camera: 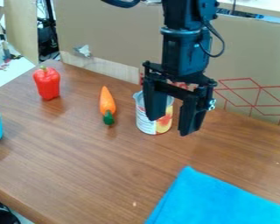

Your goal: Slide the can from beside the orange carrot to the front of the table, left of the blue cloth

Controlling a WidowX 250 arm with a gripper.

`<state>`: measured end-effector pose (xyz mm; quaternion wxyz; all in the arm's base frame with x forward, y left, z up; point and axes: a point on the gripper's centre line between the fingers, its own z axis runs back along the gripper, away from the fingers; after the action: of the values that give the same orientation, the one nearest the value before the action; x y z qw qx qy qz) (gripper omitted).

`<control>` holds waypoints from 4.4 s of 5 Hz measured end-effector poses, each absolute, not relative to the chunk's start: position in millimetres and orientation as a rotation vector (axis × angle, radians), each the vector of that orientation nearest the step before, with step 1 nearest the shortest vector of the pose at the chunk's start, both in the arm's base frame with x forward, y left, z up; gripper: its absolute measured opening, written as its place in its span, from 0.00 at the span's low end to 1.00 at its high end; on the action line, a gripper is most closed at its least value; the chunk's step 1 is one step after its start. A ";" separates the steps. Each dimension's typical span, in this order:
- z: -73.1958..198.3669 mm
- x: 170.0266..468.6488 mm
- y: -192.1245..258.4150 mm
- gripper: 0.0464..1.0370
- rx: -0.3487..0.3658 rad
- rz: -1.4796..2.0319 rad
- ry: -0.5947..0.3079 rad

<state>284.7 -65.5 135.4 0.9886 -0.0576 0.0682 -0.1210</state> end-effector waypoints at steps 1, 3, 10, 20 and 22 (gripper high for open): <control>126.8 284.2 -65.4 0.96 -0.114 -0.239 0.168; 134.7 344.4 -70.2 0.96 -0.092 -0.220 0.014; 73.9 441.1 5.7 0.96 0.036 -0.033 -0.016; 51.2 271.1 -11.1 0.96 -0.128 0.118 0.417; 74.1 282.6 -12.5 0.96 -0.121 0.074 0.338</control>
<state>282.6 -12.5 74.1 0.9833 -0.0602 0.1680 0.0366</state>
